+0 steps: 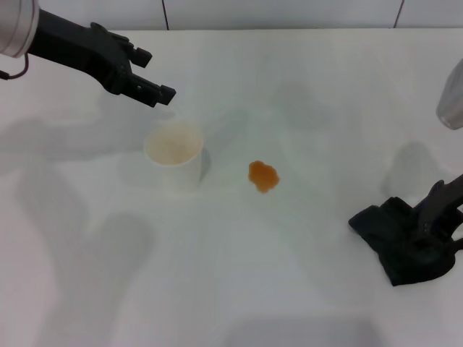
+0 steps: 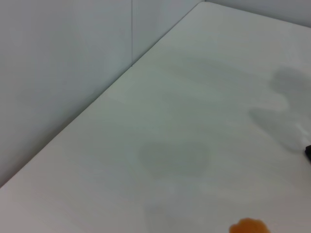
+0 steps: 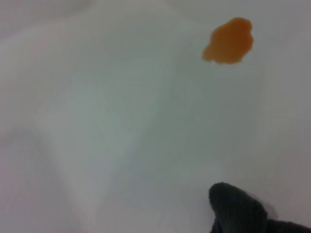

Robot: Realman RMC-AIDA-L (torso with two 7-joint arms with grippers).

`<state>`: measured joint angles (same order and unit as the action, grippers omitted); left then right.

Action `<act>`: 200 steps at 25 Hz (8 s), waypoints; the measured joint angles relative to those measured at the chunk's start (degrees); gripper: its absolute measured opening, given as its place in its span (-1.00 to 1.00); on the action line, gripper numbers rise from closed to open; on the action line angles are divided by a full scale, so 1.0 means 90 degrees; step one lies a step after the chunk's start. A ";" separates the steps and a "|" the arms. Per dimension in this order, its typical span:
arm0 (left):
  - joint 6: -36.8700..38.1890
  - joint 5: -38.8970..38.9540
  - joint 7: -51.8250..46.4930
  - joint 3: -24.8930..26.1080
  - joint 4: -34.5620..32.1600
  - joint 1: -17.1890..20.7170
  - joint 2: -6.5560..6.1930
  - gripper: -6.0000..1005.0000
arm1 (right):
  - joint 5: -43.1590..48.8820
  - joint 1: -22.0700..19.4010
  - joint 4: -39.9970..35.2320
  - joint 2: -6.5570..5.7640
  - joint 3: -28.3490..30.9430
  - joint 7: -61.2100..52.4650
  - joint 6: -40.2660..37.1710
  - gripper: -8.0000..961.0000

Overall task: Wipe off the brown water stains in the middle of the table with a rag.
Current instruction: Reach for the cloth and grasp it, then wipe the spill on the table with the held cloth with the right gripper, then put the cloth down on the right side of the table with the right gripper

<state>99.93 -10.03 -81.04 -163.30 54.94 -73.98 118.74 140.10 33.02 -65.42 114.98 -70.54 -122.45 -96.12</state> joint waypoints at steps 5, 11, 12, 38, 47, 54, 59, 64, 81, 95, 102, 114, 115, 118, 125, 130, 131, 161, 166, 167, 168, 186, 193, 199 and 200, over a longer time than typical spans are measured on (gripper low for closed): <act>0.0000 0.0001 0.0000 0.0000 0.0003 -0.0036 0.0003 0.75 | 0.0000 0.0128 0.0287 0.0016 -0.0080 -0.0012 0.0059 -0.37; 0.0000 0.0000 0.0000 0.0000 -0.0007 -0.0046 0.0008 0.75 | 0.0039 0.0192 0.0311 0.0024 -0.0155 -0.0052 0.0090 -0.44; -0.0002 -0.0001 0.0000 -0.0001 -0.0008 -0.0046 0.0008 0.75 | 0.0038 0.0193 0.0291 0.0025 -0.0151 -0.0056 0.0093 -0.44; -0.0093 -0.0069 0.0000 0.0000 -0.0010 -0.0041 0.0009 0.75 | -0.0118 0.0219 0.0059 0.0040 -0.0243 -0.0299 0.0438 -0.78; -0.0129 -0.0078 0.0000 0.0000 -0.0011 -0.0042 0.0009 0.75 | -0.0766 0.0533 0.0090 0.0063 -0.0325 -0.0409 0.0580 -0.76; -0.0138 -0.0078 0.0000 0.0000 -0.0011 -0.0041 0.0009 0.75 | -0.1181 0.0693 0.0029 0.0086 -0.1564 -0.0409 0.1417 -0.76; -0.0151 -0.0078 0.0000 0.0000 -0.0067 -0.0044 0.0009 0.75 | -0.1205 0.0834 0.0019 0.0104 -0.2291 -0.0409 0.2131 -0.76; -0.0166 -0.0077 0.0000 0.0000 -0.0108 -0.0050 0.0009 0.75 | -0.1340 0.0864 0.0016 0.0105 -0.2740 -0.0404 0.2852 -0.76; -0.0186 -0.0081 -0.0009 0.0000 -0.0148 -0.0120 0.0009 0.75 | -0.0959 0.0735 0.0545 0.0121 -0.3861 -0.0459 0.5464 -0.77; -0.0299 -0.0162 -0.0043 0.0000 -0.0158 -0.0127 0.0009 0.75 | -0.0676 0.0226 0.0493 0.0091 -0.3180 -0.0467 0.6138 -0.77; -0.0324 -0.0182 -0.0063 0.0000 -0.0157 -0.0158 0.0009 0.75 | -0.0734 0.0198 0.0202 0.0100 -0.3170 -0.0468 0.5221 -0.77; -0.0333 -0.0234 -0.0068 0.0000 -0.0157 -0.0188 0.0009 0.75 | -0.0770 0.0181 -0.0753 0.0088 -0.3604 -0.0460 0.3317 -0.77; -0.0335 -0.0234 -0.0068 0.0000 -0.0157 -0.0188 0.0009 0.75 | -0.0770 0.0175 -0.0832 0.0082 -0.3590 -0.0448 0.3121 -0.77; -0.0346 -0.0234 -0.0068 0.0000 -0.0157 -0.0188 0.0009 0.75 | -0.0772 0.0175 -0.0977 0.0072 -0.3570 -0.0417 0.2668 -0.77; -0.0425 -0.0239 -0.0068 0.0000 -0.0157 -0.0183 0.0009 0.75 | -0.0773 0.0160 -0.1076 0.0094 -0.3580 -0.0401 0.2751 -0.75; -0.0434 -0.0244 -0.0068 0.0000 -0.0157 -0.0178 0.0009 0.75 | -0.0743 0.0053 -0.0907 0.0112 -0.3922 -0.0430 0.4109 -0.74; -0.0434 -0.0244 -0.0068 0.0000 -0.0157 -0.0178 0.0009 0.75 | -0.0718 0.0027 -0.0860 0.0112 -0.4042 -0.0430 0.4411 -0.73; -0.0522 -0.0336 -0.0078 0.0000 -0.0163 -0.0191 0.0009 0.75 | 0.0149 -0.0259 -0.1216 0.0076 -0.3516 -0.0318 0.3931 -0.66; -0.0554 -0.0348 -0.0083 0.0000 -0.0166 -0.0202 0.0009 0.75 | 0.0359 -0.0268 -0.1037 0.0074 -0.3131 -0.0390 0.4115 -0.65; -0.0563 -0.0349 -0.0084 0.0000 -0.0167 -0.0202 0.0009 0.75 | 0.0354 -0.0269 -0.1021 0.0079 -0.3108 -0.0390 0.4131 -0.64; -0.0568 -0.0350 -0.0084 0.0000 -0.0167 -0.0203 0.0009 0.75 | 0.0329 -0.0269 -0.1017 0.0085 -0.3124 -0.0390 0.4140 -0.64; -0.0666 -0.0482 -0.0088 0.0000 -0.0167 -0.0217 0.0009 0.75 | 0.0224 -0.0398 -0.2476 0.0062 -0.4156 -0.0371 0.2285 -0.60; -0.0768 -0.0495 -0.0088 0.0000 -0.0301 -0.0217 0.0009 0.75 | 0.0336 -0.0567 -0.2016 0.0059 -0.2905 -0.0381 0.2248 -0.58; -0.0897 -0.0557 -0.0088 0.0000 -0.0413 -0.0245 0.0009 0.74 | 0.0549 -0.0684 -0.1591 0.0036 -0.1601 -0.0382 0.2230 -0.57; -0.0918 -0.0588 -0.0088 0.0000 -0.0420 -0.0262 0.0009 0.74 | 0.0593 -0.0685 -0.1533 0.0032 -0.1412 -0.0383 0.2213 -0.56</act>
<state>91.66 -15.32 -81.83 -163.30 51.16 -76.34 118.83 145.43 26.86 -79.22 115.28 -83.25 -125.90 -76.21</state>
